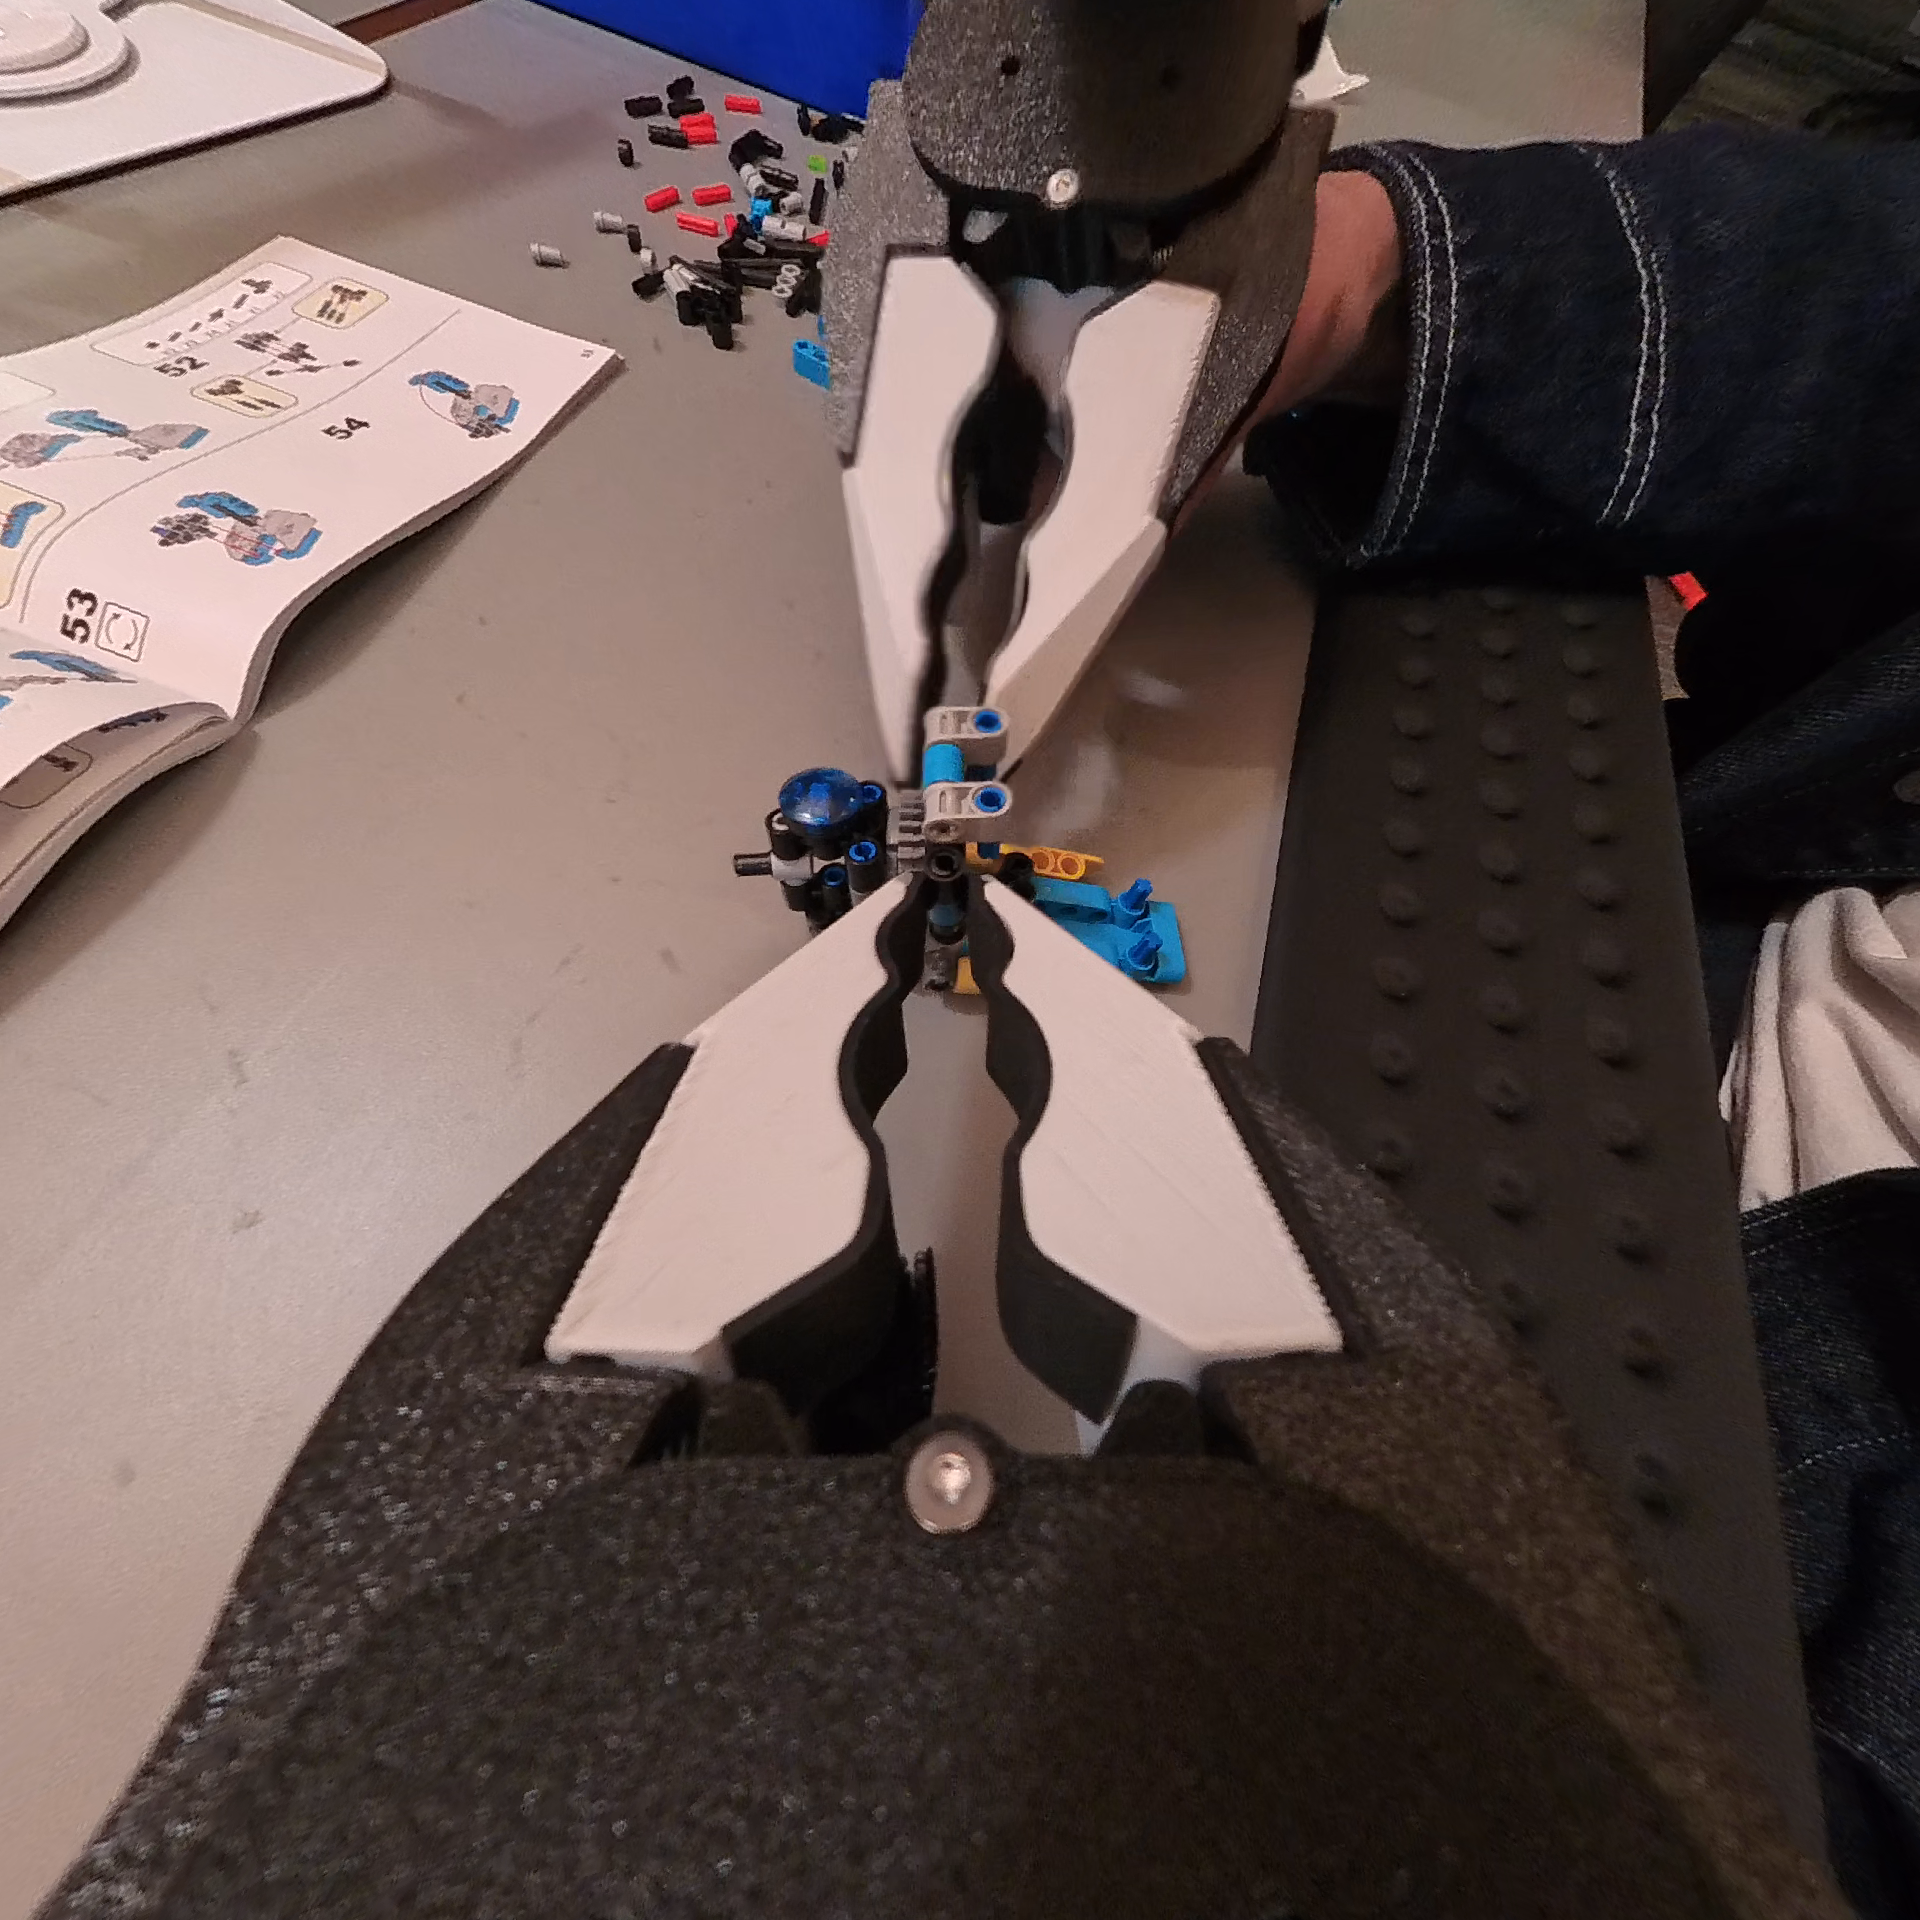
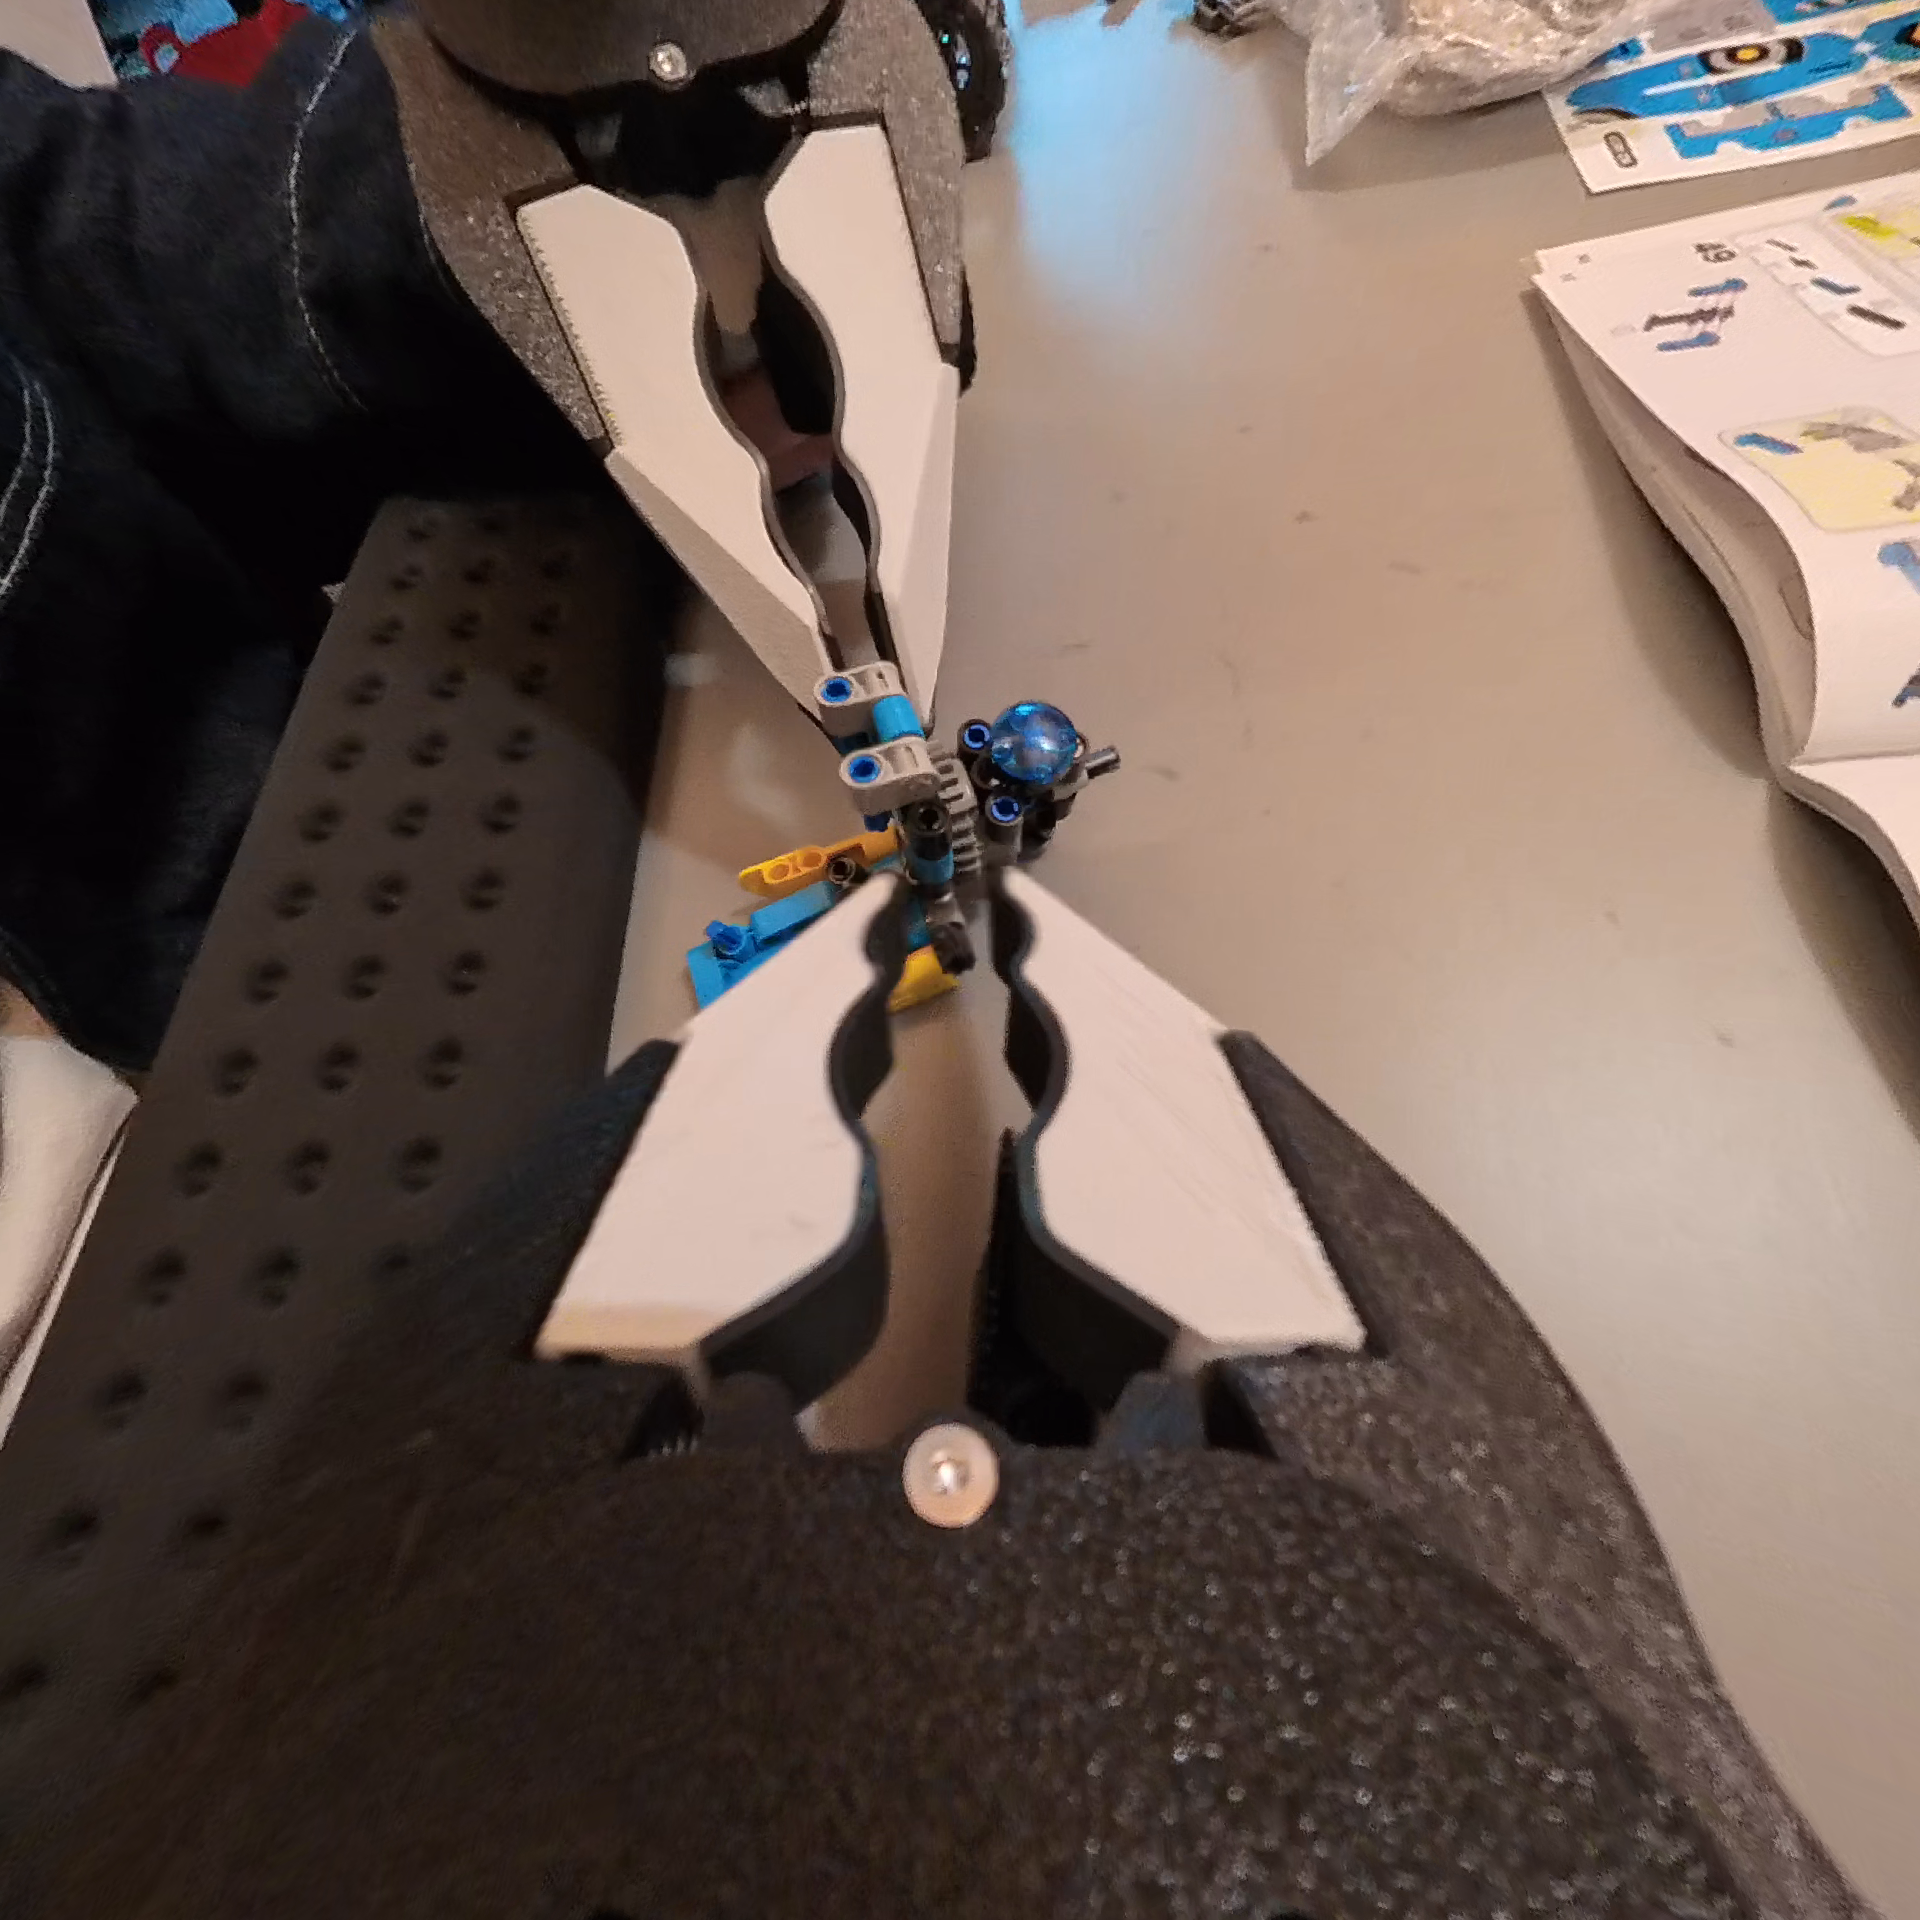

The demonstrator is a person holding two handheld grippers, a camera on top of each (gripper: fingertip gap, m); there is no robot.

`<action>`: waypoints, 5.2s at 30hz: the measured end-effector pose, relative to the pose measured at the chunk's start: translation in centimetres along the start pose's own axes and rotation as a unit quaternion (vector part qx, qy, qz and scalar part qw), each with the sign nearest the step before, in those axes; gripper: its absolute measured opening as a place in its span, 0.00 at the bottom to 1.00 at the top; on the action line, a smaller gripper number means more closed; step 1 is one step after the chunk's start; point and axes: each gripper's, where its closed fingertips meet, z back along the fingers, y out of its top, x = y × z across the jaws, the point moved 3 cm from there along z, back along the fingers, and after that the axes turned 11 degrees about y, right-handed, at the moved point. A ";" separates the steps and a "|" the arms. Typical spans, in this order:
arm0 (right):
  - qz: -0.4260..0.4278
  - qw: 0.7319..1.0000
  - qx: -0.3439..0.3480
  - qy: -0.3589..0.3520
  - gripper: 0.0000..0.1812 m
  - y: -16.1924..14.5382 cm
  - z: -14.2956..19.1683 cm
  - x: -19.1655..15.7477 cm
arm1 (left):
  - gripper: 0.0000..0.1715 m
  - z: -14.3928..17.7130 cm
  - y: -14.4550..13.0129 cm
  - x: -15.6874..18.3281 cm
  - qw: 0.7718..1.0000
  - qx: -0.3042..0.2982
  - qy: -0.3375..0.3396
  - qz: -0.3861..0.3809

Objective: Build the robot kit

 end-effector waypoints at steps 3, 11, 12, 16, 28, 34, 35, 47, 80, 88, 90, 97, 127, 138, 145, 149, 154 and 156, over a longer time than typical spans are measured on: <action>0.012 1.000 -0.011 0.001 0.03 0.1 -0.1 0.0 | 0.04 -0.1 -0.2 0.0 1.000 -0.005 0.001 -0.002; 0.022 0.999 -0.032 0.004 0.03 -0.2 -0.5 -0.4 | 0.04 -0.1 -0.8 0.2 1.000 -0.017 -0.004 -0.009; 0.019 0.999 -0.030 0.008 0.03 -0.3 -0.5 -0.5 | 0.04 -0.1 -0.8 0.3 1.000 -0.016 -0.006 -0.010; 0.017 0.999 -0.039 0.011 0.03 -0.8 -0.7 -0.5 | 0.04 -0.3 -1.2 0.5 0.999 -0.029 -0.011 -0.013; -0.010 0.999 -0.032 0.041 0.03 -1.2 -0.7 -0.7 | 0.13 -0.4 -2.2 0.6 0.998 -0.062 -0.026 0.010; -0.001 0.998 -0.024 0.050 0.03 -0.8 -0.4 -1.0 | 0.04 0.3 -1.0 1.2 0.999 -0.019 -0.043 -0.002; 0.001 0.998 -0.025 0.049 0.03 -0.8 -0.4 -0.9 | 0.04 0.2 -1.0 1.2 0.999 -0.022 -0.042 -0.004; 0.009 0.999 -0.022 0.043 0.02 -0.6 -0.2 -0.6 | 0.03 -0.1 -1.4 2.4 0.998 -0.037 -0.041 -0.020; 0.006 0.998 -0.054 0.017 0.00 -2.2 -0.6 -1.1 | 0.04 -0.7 -2.3 2.8 0.997 -0.059 0.000 -0.059; -0.009 0.998 -0.055 0.002 0.04 -2.3 -0.2 -0.9 | 0.03 -0.9 -1.8 3.0 0.997 -0.049 -0.009 -0.053; -0.028 0.998 -0.044 -0.034 0.10 -2.1 1.0 -0.5 | 0.03 -0.9 -1.5 2.9 0.998 -0.042 -0.005 -0.040; -0.169 0.973 0.039 -0.152 0.31 -0.8 2.1 -3.7 | 0.03 -0.3 0.2 0.6 0.996 0.006 -0.016 0.089; 0.023 0.998 0.050 -0.034 0.08 5.0 5.4 -2.2 | 0.13 -0.7 5.6 0.9 0.991 -0.008 -0.126 0.036; -0.042 0.967 0.249 0.031 0.08 5.1 7.0 -1.5 | 0.00 -1.2 7.1 0.5 0.987 0.098 -0.106 0.069; -0.049 0.973 0.224 0.011 0.08 3.9 6.5 -0.9 | 0.03 -1.4 6.1 -0.4 0.985 0.088 -0.118 0.090; -0.068 0.962 0.265 -0.014 0.08 4.6 6.9 -0.1 | 0.15 -1.5 6.9 0.0 0.981 0.111 -0.120 0.106; -0.039 0.964 0.262 -0.041 0.08 5.3 6.5 -0.3 | 0.04 -1.0 7.6 -0.8 0.978 0.138 -0.106 0.115; -0.043 0.965 0.258 -0.032 0.08 5.1 6.4 -0.4 | 0.04 -1.0 7.4 -0.7 0.977 0.131 -0.117 0.119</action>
